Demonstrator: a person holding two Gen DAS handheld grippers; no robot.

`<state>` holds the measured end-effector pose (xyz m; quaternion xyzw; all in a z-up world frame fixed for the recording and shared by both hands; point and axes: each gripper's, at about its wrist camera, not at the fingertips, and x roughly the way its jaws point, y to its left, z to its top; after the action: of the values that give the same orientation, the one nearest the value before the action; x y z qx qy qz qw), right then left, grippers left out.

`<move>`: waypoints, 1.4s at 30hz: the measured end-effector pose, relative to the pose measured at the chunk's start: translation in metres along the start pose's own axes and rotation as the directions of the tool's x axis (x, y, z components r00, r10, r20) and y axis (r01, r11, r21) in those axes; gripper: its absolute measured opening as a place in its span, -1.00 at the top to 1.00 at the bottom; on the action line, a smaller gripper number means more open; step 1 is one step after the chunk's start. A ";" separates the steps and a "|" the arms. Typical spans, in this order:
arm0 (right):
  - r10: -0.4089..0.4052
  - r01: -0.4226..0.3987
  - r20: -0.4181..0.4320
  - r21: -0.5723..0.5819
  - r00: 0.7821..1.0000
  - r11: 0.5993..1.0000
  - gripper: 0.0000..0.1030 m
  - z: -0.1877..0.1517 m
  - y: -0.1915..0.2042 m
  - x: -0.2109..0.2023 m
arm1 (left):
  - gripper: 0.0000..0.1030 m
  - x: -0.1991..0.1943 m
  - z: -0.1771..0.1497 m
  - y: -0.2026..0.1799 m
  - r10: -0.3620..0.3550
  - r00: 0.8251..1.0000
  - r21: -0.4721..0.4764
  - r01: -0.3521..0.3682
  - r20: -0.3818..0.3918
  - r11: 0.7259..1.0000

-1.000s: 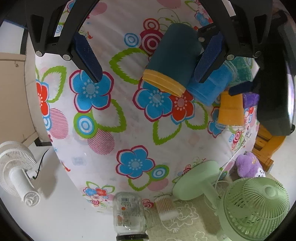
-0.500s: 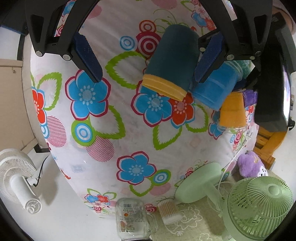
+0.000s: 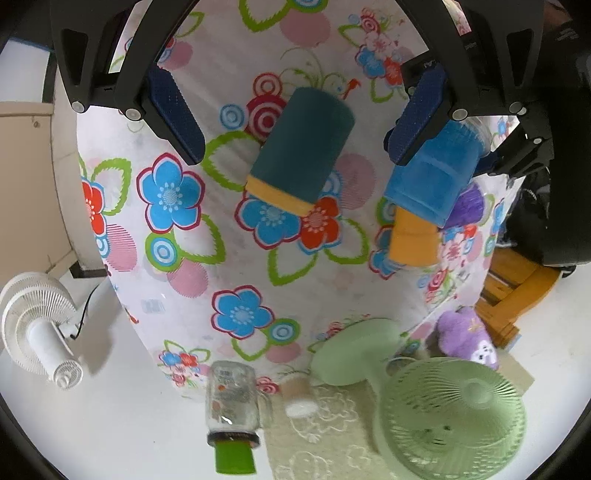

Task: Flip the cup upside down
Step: 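Close the left gripper on the blue cup body and lift it, then grasp the blue cup with the right gripper while the left gripper releases it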

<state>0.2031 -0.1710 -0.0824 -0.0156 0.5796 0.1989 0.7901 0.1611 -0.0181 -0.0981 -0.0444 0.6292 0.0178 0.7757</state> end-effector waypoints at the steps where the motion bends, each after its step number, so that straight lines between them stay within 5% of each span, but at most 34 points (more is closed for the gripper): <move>1: 0.002 -0.002 0.004 -0.006 1.000 1.000 -0.95 -0.003 0.003 -0.004 | -0.44 -0.004 -0.004 -0.004 -0.005 1.000 -0.014 0.005 0.005 1.000; 14: 0.002 -0.004 -0.018 -0.128 1.000 0.992 -0.95 -0.037 0.035 -0.019 | -0.44 -0.024 -0.067 0.005 0.013 0.999 -0.217 -0.006 0.032 0.976; 21: 0.016 -0.027 -0.062 -0.196 0.998 0.980 -0.95 -0.051 0.046 -0.005 | -0.45 -0.016 -0.098 0.011 0.048 0.998 -0.356 -0.028 0.047 0.934; 42: -0.016 -0.054 -0.230 -0.296 0.973 0.954 -0.96 -0.071 0.034 0.057 | -0.46 0.047 -0.129 -0.005 -0.062 0.997 -0.549 0.030 -0.039 0.835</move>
<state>0.1417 -0.1413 -0.1512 -0.1524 0.6302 0.2891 0.7043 0.0452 -0.0363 -0.1705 -0.2799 0.6178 0.1772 0.7132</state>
